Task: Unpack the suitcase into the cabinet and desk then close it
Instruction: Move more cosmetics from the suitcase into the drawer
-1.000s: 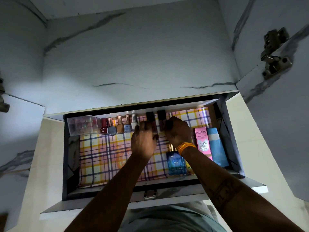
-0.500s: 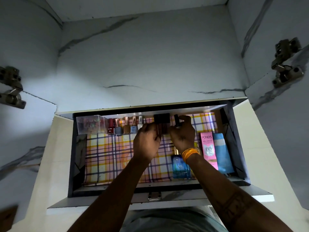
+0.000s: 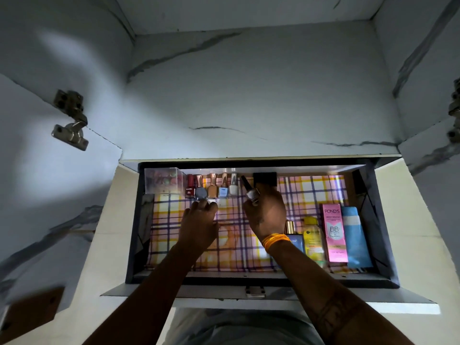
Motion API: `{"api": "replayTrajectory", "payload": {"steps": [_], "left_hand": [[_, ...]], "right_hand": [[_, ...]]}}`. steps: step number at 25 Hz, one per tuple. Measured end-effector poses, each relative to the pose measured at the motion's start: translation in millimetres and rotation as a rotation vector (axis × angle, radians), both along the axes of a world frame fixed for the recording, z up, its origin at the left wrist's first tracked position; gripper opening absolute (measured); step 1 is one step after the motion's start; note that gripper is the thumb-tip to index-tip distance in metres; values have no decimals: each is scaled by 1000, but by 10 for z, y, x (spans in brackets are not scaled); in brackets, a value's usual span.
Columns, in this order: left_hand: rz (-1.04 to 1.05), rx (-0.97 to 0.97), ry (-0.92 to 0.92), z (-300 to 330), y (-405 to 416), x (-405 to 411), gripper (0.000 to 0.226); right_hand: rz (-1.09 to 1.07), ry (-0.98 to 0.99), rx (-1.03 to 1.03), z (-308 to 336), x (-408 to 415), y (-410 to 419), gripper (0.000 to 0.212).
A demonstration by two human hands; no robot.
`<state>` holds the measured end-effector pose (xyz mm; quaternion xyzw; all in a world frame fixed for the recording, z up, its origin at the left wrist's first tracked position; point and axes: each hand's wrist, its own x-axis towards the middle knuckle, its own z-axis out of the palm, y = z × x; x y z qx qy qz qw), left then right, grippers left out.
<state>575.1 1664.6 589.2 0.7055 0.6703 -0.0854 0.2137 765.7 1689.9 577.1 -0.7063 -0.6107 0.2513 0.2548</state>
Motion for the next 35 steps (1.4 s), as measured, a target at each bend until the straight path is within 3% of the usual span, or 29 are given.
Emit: {"api": "replayTrajectory", "payload": {"steps": [11, 16, 21, 25, 31, 35], "left_hand": [[-34, 17, -23, -65, -42, -152, 53], [-100, 52, -27, -92, -45, -265, 48], [-153, 109, -42, -82, -46, -342, 44], [-103, 126, -158, -27, -70, -382, 40], [216, -33, -739, 454, -63, -393, 43], [384, 117, -966, 933, -44, -398, 26]], "right_hand": [[-26, -91, -14, -114, -316, 47, 28], [-19, -276, -55, -150, -250, -58, 24], [-16, -280, -37, -119, -254, -23, 22], [-75, -140, 58, 49, -280, -70, 15], [-96, 371, -153, 538, -377, -130, 2], [-29, 622, -145, 1018, -403, -97, 3]]}}
